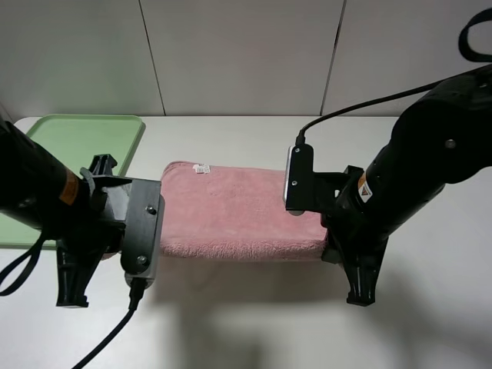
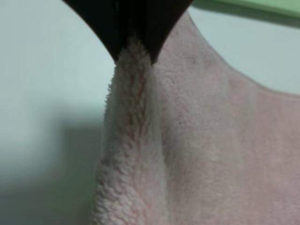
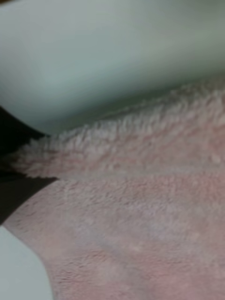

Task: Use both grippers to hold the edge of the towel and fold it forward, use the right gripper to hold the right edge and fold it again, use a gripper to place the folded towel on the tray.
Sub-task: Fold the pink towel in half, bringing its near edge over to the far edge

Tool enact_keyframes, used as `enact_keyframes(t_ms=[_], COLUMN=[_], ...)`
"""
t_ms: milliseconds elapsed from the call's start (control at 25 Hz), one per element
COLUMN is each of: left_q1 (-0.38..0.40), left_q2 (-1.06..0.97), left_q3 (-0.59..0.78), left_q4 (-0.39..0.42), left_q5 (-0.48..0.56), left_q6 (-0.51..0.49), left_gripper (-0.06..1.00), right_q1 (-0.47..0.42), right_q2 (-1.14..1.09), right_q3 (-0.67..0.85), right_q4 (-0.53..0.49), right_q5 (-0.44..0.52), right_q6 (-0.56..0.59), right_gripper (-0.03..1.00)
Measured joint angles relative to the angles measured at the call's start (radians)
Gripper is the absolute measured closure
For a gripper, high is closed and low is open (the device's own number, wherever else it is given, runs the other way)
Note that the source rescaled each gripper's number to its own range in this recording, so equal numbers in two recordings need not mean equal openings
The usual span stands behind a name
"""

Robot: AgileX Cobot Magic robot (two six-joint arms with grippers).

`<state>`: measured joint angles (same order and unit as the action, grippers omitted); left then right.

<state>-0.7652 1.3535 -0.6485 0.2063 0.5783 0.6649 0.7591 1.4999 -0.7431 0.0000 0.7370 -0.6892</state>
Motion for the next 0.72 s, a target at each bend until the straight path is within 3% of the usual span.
enact_keyframes(t_ms=[360,720], left_q1=[-0.033,-0.053], left_q2=[-0.127,-0.175], left_q3=[0.001,0.001], left_q4=[-0.057,-0.067], left_q5=[0.17,0.249], left_q6=[0.0,0.011], left_gripper=[0.94,0.94], right_q1=[0.196,0.257], right_q2=[-0.057,-0.057], right_q3=[0.0,-0.001], right_q4=[-0.011,-0.014], right_q5=[0.104,0.128], right_q6=[0.129,0.244], right_gripper=[0.97,0.97])
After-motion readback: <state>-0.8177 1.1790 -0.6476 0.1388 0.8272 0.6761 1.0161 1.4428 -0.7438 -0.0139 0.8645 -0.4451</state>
